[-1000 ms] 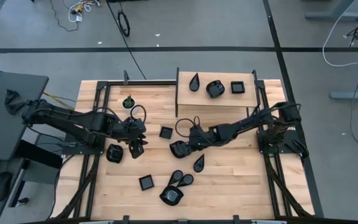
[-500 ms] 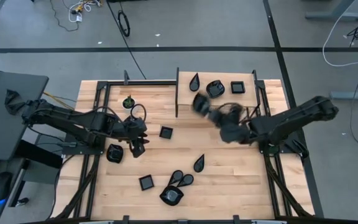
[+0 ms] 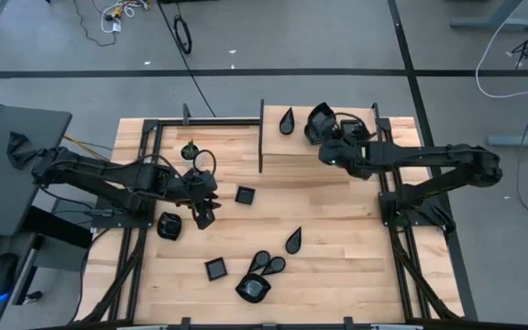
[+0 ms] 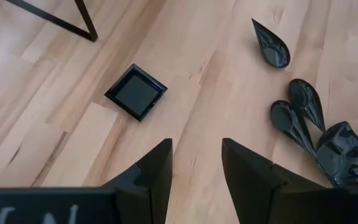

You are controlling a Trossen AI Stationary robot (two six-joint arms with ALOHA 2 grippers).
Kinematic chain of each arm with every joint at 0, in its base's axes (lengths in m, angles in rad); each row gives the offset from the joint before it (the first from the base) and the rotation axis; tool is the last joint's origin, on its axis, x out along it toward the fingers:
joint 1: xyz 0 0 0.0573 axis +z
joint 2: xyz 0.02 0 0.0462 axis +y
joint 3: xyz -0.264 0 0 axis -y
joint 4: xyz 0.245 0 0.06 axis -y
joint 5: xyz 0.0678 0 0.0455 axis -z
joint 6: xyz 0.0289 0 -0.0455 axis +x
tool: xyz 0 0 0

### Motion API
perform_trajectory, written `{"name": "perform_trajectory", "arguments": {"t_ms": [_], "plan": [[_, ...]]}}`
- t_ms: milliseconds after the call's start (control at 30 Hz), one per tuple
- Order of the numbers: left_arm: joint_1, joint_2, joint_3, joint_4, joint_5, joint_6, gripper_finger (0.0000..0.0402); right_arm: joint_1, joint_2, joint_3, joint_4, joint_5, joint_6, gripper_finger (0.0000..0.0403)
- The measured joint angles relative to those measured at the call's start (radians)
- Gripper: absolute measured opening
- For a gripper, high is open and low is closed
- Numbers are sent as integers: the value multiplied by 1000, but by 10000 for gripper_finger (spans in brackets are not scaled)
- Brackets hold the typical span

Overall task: Pick & Place Mini shaped plates
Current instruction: Stack the leaf-shaped plate on top of the leaf-shaped plate on the shelf

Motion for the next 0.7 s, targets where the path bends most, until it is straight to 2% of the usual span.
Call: {"name": "perform_trajectory", "arguments": {"t_ms": [167,267,533,700], "plan": [[16,0,0,8,-6,0,144,-17,39,0,-138,-102,181,0],[32,0,0,21,-6,0,144,-17,71,0,-145,-121,231,0],[43,0,0,25,-6,3,144,-17,95,0,-71,-104,237,3],[43,0,0,24,-6,19,144,-17,93,0,-63,-101,225,39]]}}
